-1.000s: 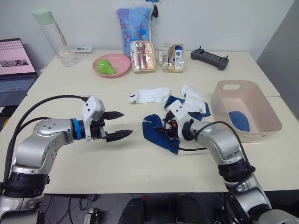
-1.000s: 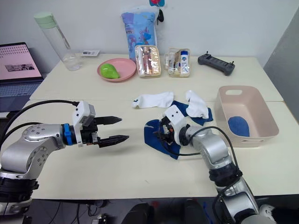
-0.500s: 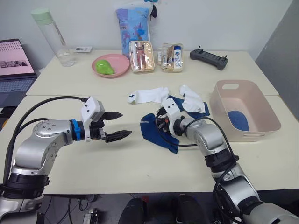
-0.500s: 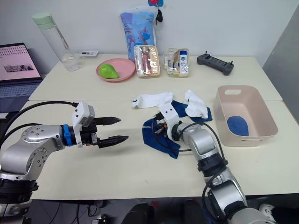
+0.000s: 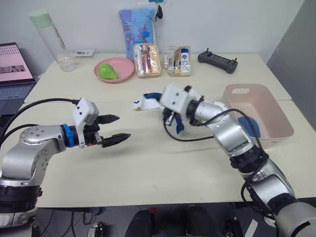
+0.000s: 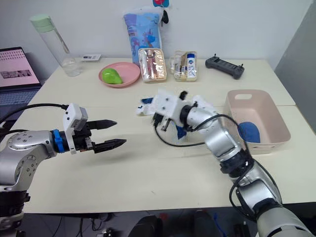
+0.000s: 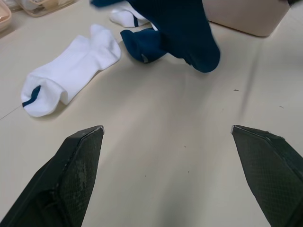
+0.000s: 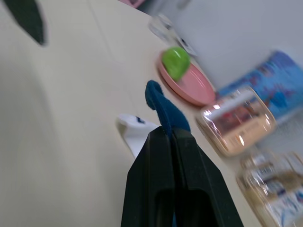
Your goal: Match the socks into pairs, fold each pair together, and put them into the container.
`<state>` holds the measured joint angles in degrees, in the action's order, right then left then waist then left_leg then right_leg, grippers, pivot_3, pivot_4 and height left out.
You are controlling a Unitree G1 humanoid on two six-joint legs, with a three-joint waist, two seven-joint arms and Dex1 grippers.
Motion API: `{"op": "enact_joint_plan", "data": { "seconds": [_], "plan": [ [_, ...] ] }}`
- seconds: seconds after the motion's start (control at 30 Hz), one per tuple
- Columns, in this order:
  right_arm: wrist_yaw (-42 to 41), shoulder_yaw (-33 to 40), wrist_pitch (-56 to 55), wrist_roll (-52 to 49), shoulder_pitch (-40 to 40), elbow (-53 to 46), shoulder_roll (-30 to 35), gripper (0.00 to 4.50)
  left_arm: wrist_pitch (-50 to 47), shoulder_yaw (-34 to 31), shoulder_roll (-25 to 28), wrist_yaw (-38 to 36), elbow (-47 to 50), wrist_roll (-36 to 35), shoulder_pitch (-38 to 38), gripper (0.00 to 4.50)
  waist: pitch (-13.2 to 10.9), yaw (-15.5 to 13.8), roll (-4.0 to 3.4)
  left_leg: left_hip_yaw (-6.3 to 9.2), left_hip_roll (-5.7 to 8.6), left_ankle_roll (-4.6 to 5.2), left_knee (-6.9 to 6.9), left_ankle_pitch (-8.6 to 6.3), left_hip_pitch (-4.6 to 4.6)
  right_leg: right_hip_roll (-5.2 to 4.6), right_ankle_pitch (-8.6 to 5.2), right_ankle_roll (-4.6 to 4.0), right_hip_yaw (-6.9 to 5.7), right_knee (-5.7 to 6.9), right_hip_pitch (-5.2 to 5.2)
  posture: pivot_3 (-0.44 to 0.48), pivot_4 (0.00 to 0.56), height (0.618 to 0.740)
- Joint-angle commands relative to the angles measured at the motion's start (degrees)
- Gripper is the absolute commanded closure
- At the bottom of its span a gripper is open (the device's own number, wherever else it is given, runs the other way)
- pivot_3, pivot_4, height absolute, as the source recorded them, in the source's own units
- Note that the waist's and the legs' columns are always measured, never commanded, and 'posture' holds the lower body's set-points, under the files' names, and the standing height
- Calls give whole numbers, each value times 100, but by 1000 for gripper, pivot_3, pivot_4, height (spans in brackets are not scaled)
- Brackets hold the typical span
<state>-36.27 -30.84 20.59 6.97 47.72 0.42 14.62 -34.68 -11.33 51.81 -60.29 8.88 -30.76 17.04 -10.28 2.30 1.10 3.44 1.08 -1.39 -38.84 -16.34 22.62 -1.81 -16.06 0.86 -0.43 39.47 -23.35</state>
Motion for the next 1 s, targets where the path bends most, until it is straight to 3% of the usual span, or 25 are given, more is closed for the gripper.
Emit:
{"op": "enact_joint_plan", "data": {
  "seconds": [0.03,0.1,0.23,0.43,0.57,0.7,1.0],
  "plan": [
    [-151,-194,-103,109,7,367,-275,4465,-74,-252,138,9,190,-135,-1,0,0,-9,0,1,0,-1,0,0,2,0,0,0,0,1,0,0,150,733],
    [-217,-155,88,-52,47,736,-648,4277,-114,-282,177,38,235,-145,-48,0,0,-36,0,0,4,-1,-2,1,3,-4,0,0,1,-2,0,0,150,733],
    [-653,35,687,-573,32,816,-1198,3138,-179,-364,237,80,339,-131,-228,0,0,-40,1,1,7,-2,-3,1,3,-8,0,0,1,-7,1,0,150,733],
    [-1071,614,1815,-1163,-218,-579,-712,1092,-145,-467,200,280,287,14,-518,0,0,-67,0,8,12,-3,-2,1,6,-15,0,-1,-2,-10,1,0,150,733],
    [-1048,1063,2242,-1306,-524,-1343,12,1092,-333,-309,31,720,158,152,-465,0,1,-80,1,18,16,-2,-1,1,7,-17,0,0,-9,-19,6,0,150,733],
    [-614,1467,2345,-1239,-780,-1315,365,1092,-597,-3,-82,942,164,240,-418,0,1,-68,1,16,16,-1,2,0,8,-16,0,0,-8,-18,5,0,150,733],
    [61,1743,1785,-1051,-1159,-111,389,1092,-1380,815,-859,1614,-82,401,-92,0,0,-45,3,2,15,-1,0,1,5,-16,0,0,1,-2,2,0,150,733]
  ]
}}
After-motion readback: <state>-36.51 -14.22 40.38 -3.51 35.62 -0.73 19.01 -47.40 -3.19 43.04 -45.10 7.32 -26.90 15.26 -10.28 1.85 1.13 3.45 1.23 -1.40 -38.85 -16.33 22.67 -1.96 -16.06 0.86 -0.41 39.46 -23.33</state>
